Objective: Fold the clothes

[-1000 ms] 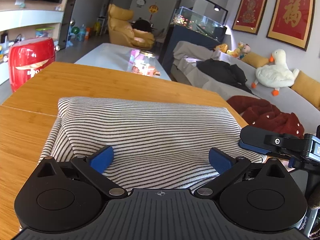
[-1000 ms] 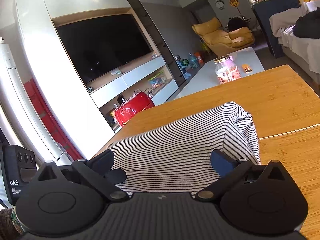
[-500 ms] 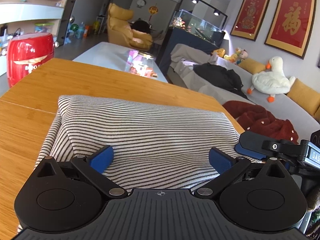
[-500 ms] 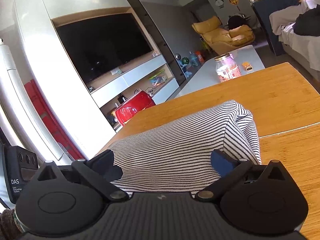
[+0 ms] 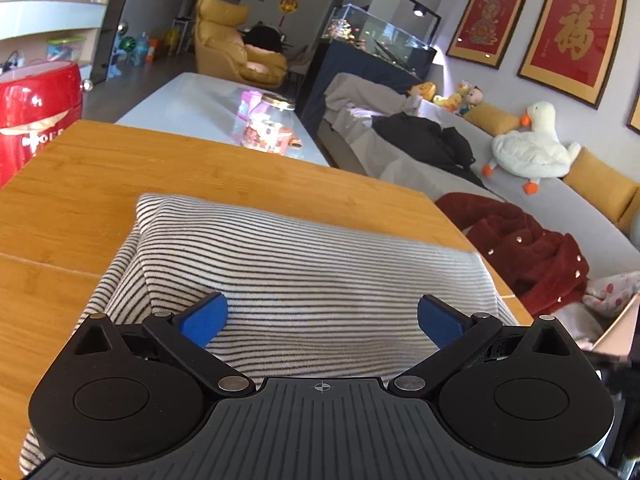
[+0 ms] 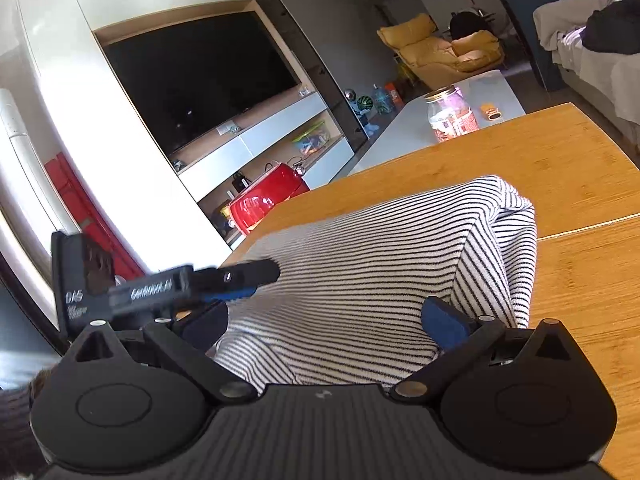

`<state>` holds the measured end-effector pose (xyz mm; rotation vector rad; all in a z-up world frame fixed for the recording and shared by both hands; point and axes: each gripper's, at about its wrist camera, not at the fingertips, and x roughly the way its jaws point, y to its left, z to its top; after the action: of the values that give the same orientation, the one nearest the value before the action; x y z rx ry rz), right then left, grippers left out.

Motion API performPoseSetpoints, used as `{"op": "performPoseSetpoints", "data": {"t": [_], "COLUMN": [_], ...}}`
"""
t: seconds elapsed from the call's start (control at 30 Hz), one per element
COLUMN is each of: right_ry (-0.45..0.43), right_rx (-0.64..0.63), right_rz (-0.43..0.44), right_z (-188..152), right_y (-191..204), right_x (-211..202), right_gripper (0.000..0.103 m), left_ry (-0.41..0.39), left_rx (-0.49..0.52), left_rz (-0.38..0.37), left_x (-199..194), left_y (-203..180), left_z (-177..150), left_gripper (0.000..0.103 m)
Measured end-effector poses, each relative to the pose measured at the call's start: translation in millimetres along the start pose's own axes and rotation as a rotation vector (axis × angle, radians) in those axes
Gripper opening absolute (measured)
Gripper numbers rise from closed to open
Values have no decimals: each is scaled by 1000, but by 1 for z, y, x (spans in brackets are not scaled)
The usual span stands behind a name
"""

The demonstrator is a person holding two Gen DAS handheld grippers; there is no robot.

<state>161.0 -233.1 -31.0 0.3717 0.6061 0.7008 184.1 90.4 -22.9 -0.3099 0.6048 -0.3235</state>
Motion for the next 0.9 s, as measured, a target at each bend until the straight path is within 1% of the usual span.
{"op": "performPoseSetpoints", "data": {"t": [0.1, 0.2, 0.23, 0.3, 0.33, 0.37, 0.43, 0.47, 0.5, 0.57, 0.63, 0.7, 0.73, 0.83, 0.9], "right_ry": [32, 25, 0, -52, -64, -62, -53, -38, -24, -10, 11, 84, 116, 161, 148], "right_rx": [-17, 11, -1, -66, -109, -144, -209, -220, -232, -279, -339, -412, -451, -588, -564], "right_rz": [-13, -41, -63, -146, -218, -297, -447, -487, -522, -544, -543, -548, -554, -619, -652], "right_z": [2, 14, 21, 34, 40, 46, 58, 64, 70, 81, 89, 88, 86, 62, 52], "right_y": [10, 13, 14, 13, 11, 5, -6, -14, -22, -29, -31, -29, -28, -19, -11], "right_x": [-2, -12, -20, -34, -37, -34, -28, -22, -15, -1, 16, 39, 49, 60, 50], "right_gripper": [103, 103, 103, 103, 103, 103, 103, 103, 103, 103, 103, 103, 103, 103, 103], "left_ry": [26, 59, 70, 85, 86, 87, 91, 94, 103, 120, 142, 169, 181, 194, 199], "left_rx": [-22, -21, -14, -17, -29, -48, -110, -143, -161, -195, -207, -209, -197, -127, -89], "left_rz": [-34, -50, -49, -57, -66, -84, -150, -184, -203, -237, -236, -221, -214, -198, -187], "left_x": [17, 34, 36, 33, 27, 20, 7, 2, -1, -5, -7, -5, -2, 6, 12], "left_y": [13, 21, 21, 21, 21, 21, 21, 20, 17, 12, 6, 3, 3, 2, 1], "left_z": [19, 35, 38, 41, 40, 39, 35, 32, 28, 21, 12, 3, 1, 2, 7], "left_gripper": [103, 103, 103, 103, 103, 103, 103, 103, 103, 103, 103, 103, 103, 103, 103]}}
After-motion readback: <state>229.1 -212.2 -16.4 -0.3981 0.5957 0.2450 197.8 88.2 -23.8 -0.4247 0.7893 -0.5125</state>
